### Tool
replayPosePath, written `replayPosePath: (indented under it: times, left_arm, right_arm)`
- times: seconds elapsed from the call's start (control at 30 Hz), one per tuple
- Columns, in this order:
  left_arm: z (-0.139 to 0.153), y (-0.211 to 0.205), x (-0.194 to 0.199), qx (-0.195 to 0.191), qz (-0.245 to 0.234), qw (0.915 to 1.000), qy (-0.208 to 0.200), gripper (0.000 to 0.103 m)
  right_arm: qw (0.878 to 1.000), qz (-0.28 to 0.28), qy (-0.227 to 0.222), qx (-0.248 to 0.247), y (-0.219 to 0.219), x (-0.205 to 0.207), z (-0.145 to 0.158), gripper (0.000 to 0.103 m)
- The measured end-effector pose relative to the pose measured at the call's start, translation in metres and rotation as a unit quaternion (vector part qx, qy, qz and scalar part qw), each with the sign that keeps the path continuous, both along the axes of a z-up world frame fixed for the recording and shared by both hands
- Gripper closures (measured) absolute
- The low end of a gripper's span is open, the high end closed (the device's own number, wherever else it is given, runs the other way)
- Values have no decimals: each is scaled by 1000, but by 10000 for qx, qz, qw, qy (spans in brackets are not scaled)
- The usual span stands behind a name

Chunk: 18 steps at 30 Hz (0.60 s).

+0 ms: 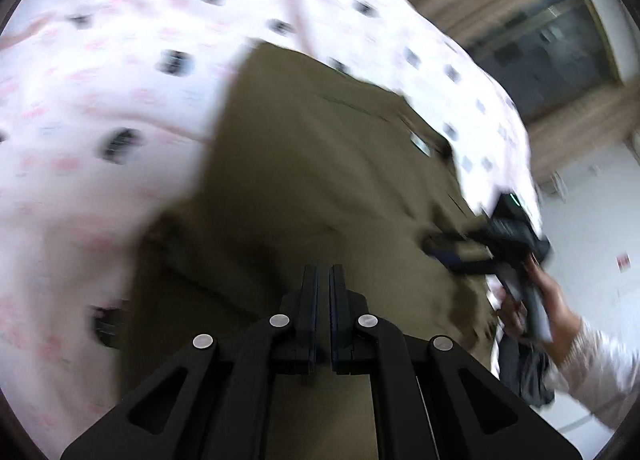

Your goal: Fold clothes

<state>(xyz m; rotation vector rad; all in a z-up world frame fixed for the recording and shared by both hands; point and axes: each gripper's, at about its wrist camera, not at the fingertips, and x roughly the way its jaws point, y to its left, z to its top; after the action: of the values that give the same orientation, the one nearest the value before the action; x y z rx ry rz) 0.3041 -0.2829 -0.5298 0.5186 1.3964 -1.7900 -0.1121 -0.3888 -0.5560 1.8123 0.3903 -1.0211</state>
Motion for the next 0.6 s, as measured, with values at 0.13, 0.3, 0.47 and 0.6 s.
replayPosePath:
  times: [0.13,0.3,0.47,0.6]
  left_arm:
    - [-15,0,-56,252,-579,9979,168,101]
    - [-53,0,-73,823,-634,9943,-228,102]
    - [-57,7,-38,837,-409,9956,28,102]
    - [-30,-1,-17,349,-464,9972,-480,102]
  right_arm:
    - [9985,-284,-130,-455,7,1,21,38]
    - [9930,-244,-708,-908,42,19,45,38]
    - [9992,-58,-353,-148,97,26,3,45]
    - [9983,-576,-14,-104,120,-2,10,71]
